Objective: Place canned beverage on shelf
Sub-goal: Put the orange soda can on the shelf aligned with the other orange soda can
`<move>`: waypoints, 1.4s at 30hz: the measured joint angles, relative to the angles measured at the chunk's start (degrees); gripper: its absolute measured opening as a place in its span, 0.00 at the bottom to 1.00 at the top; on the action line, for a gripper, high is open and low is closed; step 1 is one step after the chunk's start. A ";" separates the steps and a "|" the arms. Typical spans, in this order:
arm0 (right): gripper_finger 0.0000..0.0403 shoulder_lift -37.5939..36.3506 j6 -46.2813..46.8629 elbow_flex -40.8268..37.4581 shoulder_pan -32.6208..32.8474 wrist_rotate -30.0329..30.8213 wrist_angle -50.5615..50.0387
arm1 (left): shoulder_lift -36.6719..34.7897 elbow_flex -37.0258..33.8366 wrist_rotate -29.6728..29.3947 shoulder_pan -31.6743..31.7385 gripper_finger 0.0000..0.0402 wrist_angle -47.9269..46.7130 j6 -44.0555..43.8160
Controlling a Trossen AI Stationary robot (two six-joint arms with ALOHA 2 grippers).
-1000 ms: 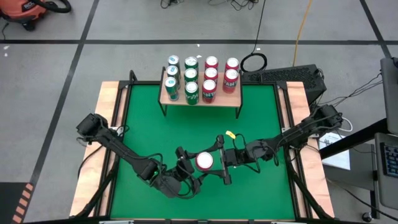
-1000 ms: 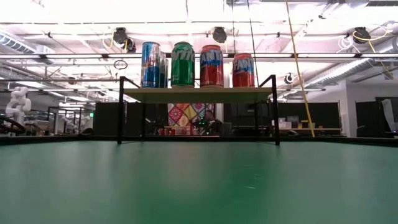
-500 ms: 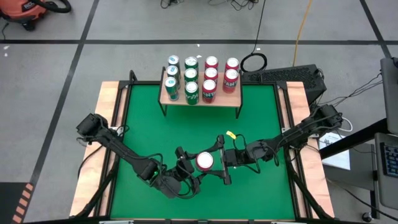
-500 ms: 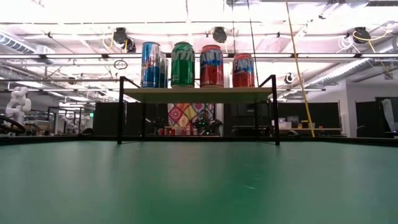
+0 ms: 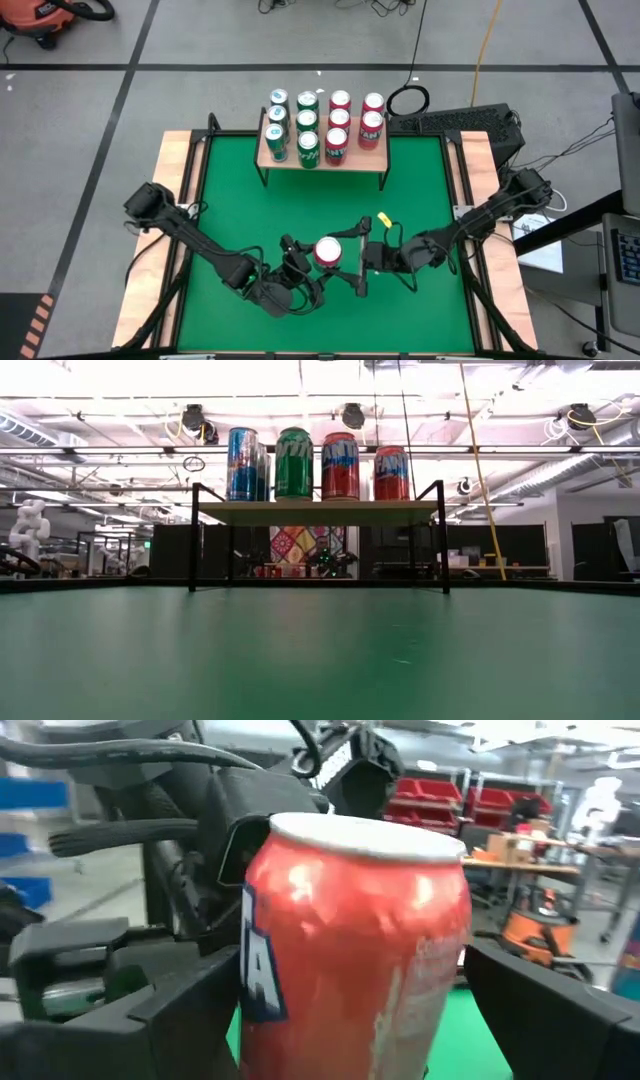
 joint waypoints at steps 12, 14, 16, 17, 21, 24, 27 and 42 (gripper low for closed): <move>0.92 -0.04 11.02 16.21 0.23 8.67 -34.52 | 1.51 -0.04 -5.26 1.47 0.77 0.36 0.26; 0.92 -0.04 12.65 17.26 0.25 9.53 -37.24 | 1.51 -0.04 -6.48 1.45 0.77 0.20 0.35; 0.92 -0.04 12.92 17.34 0.25 9.69 -37.70 | 1.51 -0.04 -7.39 1.46 0.77 0.21 0.35; 0.92 -0.04 12.92 17.34 0.25 9.69 -37.60 | 1.51 -0.04 -7.53 1.45 0.77 0.25 0.35; 0.89 -0.04 12.62 17.34 0.25 9.67 -37.44 | 1.51 -0.04 -7.56 1.45 0.77 0.19 0.33; 0.83 -0.04 12.07 17.34 0.25 9.56 -37.06 | 1.51 -0.04 -7.67 1.47 0.77 0.20 0.35; 0.77 -0.04 11.70 17.34 0.25 9.33 -37.01 | 1.51 -0.04 -7.80 1.45 0.77 0.18 0.92; 0.74 -1.58 7.26 17.16 0.03 5.72 -40.20 | 1.37 0.09 -7.84 -0.01 0.97 0.35 3.10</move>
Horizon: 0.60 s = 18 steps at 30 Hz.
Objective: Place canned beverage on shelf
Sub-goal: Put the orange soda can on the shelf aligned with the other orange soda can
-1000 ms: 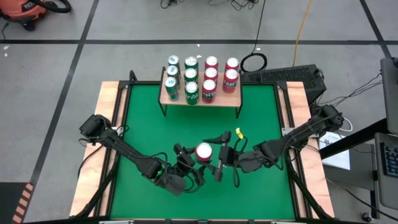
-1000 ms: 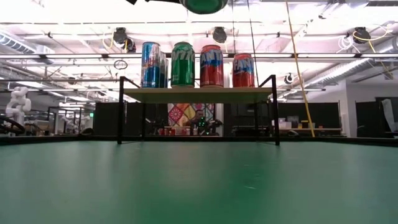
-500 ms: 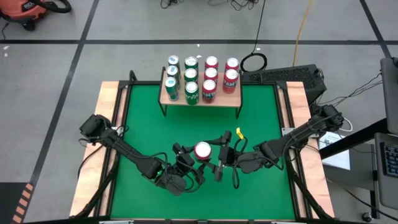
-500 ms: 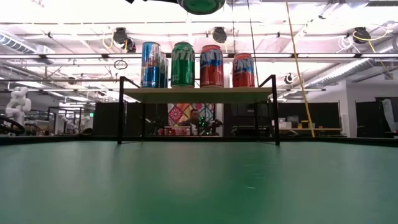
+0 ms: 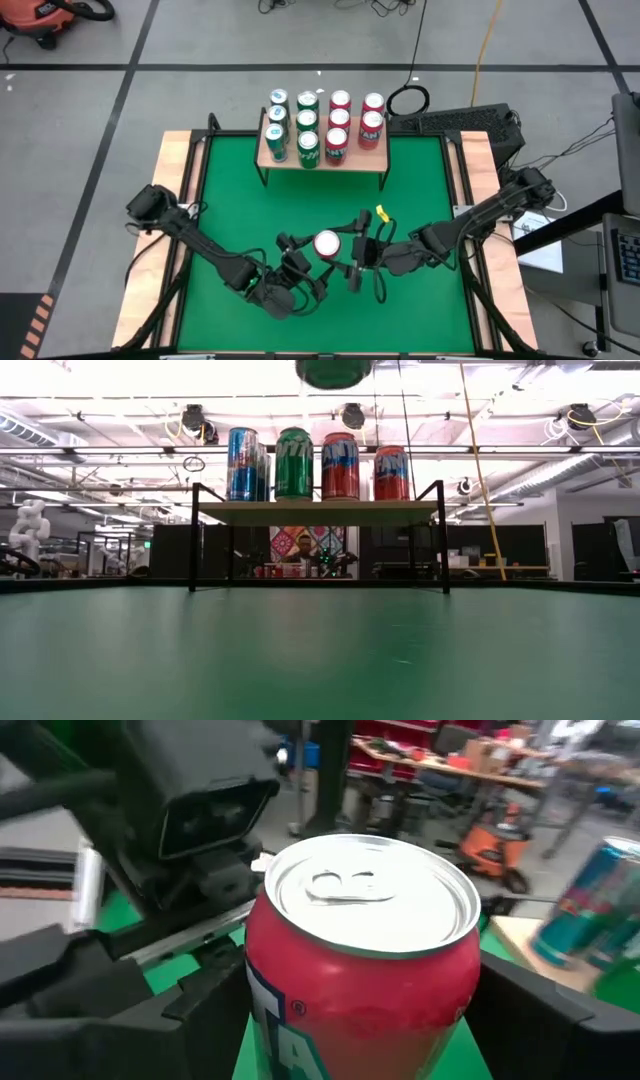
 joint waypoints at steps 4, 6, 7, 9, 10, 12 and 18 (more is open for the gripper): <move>0.74 -3.33 1.06 0.02 -0.24 -3.77 -3.58 | -1.06 0.05 0.49 -1.68 0.99 -0.37 0.82; 0.74 -5.11 0.23 0.01 -0.19 -4.17 -6.26 | -1.77 0.07 0.45 -3.00 0.99 -0.71 3.04; 0.74 -6.08 -0.24 0.02 -0.20 -4.23 -8.09 | -1.94 0.07 0.39 -3.39 0.99 -0.52 3.90; 0.74 -8.20 -1.25 0.02 -0.35 -4.69 -12.13 | -2.13 0.09 0.24 -4.21 0.99 -0.51 5.61; 0.74 -9.40 -2.02 0.02 -0.64 -5.91 -13.96 | -2.29 0.09 0.28 -4.71 0.99 -0.97 6.18; 0.74 -11.48 -3.58 0.02 -1.53 -8.48 -16.84 | -2.72 0.07 0.93 -5.20 0.99 -2.46 5.06; 0.74 -18.44 -7.94 -4.45 -5.50 -13.63 -20.74 | -5.99 0.07 3.33 -4.44 0.99 -10.36 -1.74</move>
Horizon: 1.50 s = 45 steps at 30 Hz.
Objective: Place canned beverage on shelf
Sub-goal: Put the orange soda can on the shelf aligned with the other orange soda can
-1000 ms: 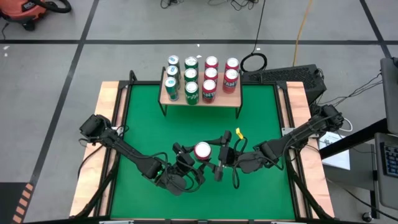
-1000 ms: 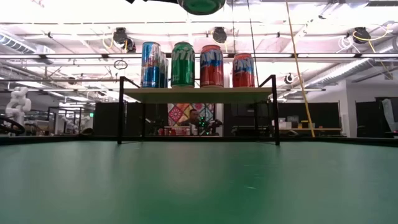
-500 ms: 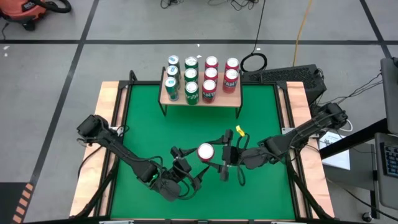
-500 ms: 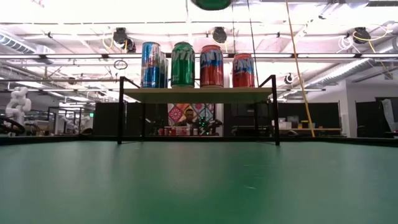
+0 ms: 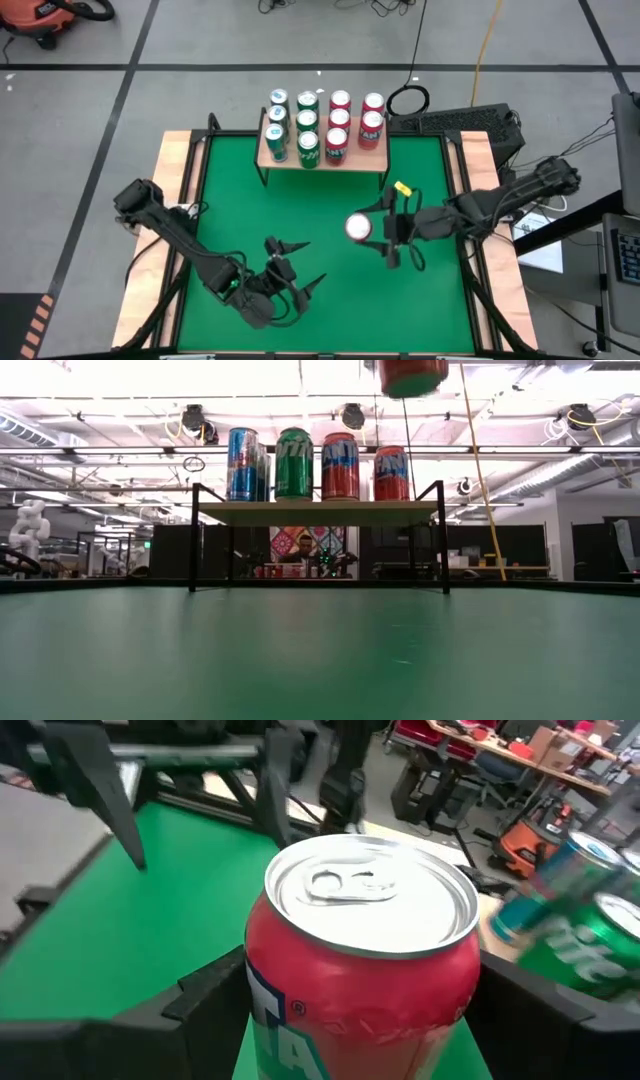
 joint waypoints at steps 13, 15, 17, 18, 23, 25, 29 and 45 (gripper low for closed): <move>0.74 -18.01 -8.90 -16.83 -18.82 -20.75 11.74 | -2.09 -0.09 4.84 5.56 0.98 -17.95 -12.72; 0.74 -18.66 -9.41 -17.02 -22.62 -23.93 11.93 | -2.09 -0.09 5.97 6.43 0.98 -18.48 -13.62; 0.74 -18.66 -9.94 -17.02 -26.56 -26.89 12.35 | -1.86 -0.09 6.43 7.15 0.98 -18.01 -13.62; 0.74 -18.45 -10.26 -17.02 -28.59 -28.38 12.45 | -1.81 -0.09 6.58 7.34 0.98 -18.03 -13.62; 0.74 -16.81 -11.33 -17.04 -38.42 -35.49 12.89 | -1.77 -0.09 6.63 8.00 0.98 -17.22 -13.62; 0.74 -15.66 -11.34 -17.04 -42.03 -38.88 13.85 | -1.75 -0.09 6.63 8.00 0.98 -17.01 -13.65; 0.74 -12.70 -11.30 -17.04 -47.85 -41.77 14.53 | -1.75 -0.09 6.65 7.96 0.98 -16.80 -14.20; 0.74 -5.60 -10.83 -17.06 -57.48 -49.41 16.47 | -1.75 -0.09 8.10 7.81 0.99 -16.85 -15.08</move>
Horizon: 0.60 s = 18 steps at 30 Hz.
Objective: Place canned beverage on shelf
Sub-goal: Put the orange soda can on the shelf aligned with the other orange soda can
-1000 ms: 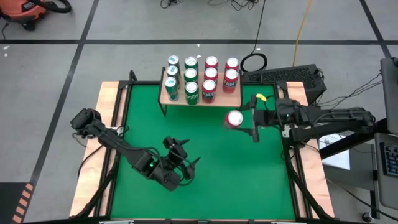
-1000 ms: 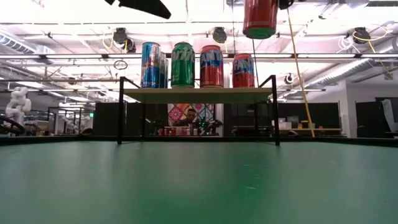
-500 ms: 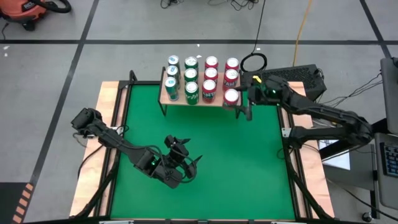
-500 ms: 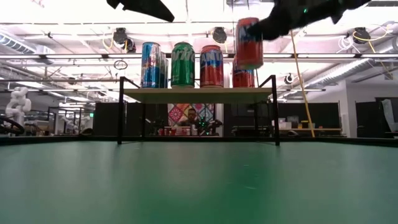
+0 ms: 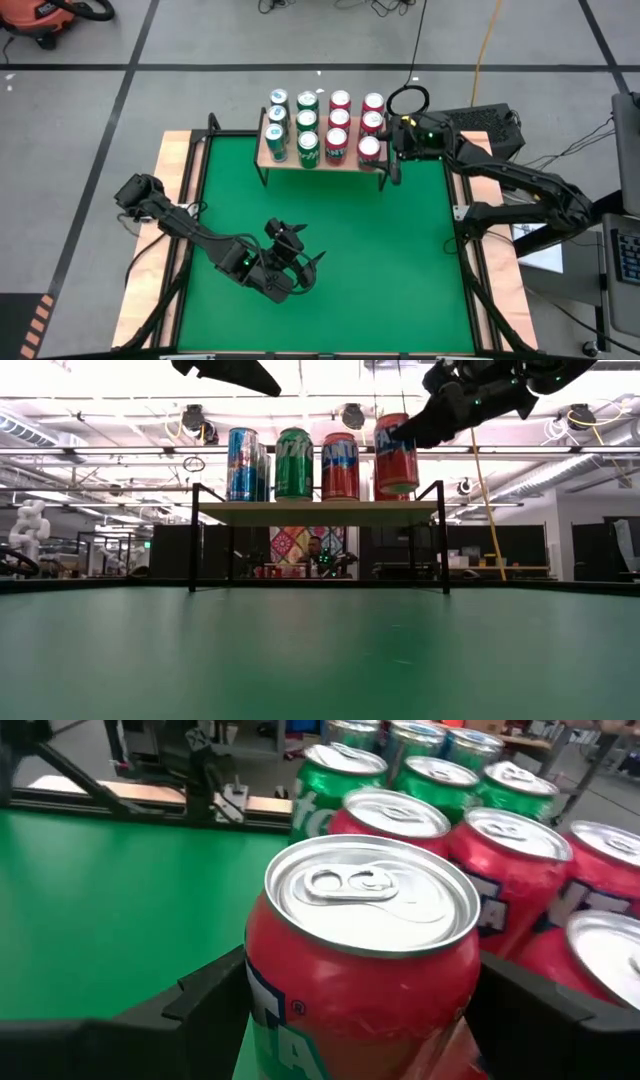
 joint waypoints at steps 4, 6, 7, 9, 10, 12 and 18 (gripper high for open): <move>0.74 0.30 0.67 0.00 -1.08 -1.16 0.19 | 0.00 0.00 0.02 -0.01 0.99 -0.04 0.04; 0.74 0.37 0.85 0.00 -1.37 -1.44 -0.09 | 0.00 0.00 0.02 -0.01 0.99 -0.04 0.04; 0.74 0.39 0.86 0.02 -1.55 -1.61 -0.41 | 0.02 0.00 0.02 -0.01 0.99 -0.04 0.04; 0.74 0.39 0.87 0.00 -1.71 -1.80 -0.61 | 0.02 0.00 0.02 -0.03 0.99 -0.04 0.06; 0.74 0.39 0.86 0.00 -1.73 -1.68 -0.60 | 0.02 0.00 0.02 -0.03 0.99 -0.04 0.06; 0.75 0.37 0.97 0.00 -1.75 -0.91 -0.90 | 0.02 0.00 0.02 -0.03 0.99 -0.02 0.06; 0.78 1.32 1.50 0.00 -1.73 -0.48 -1.46 | 0.02 -0.02 0.02 -0.03 0.99 0.00 0.08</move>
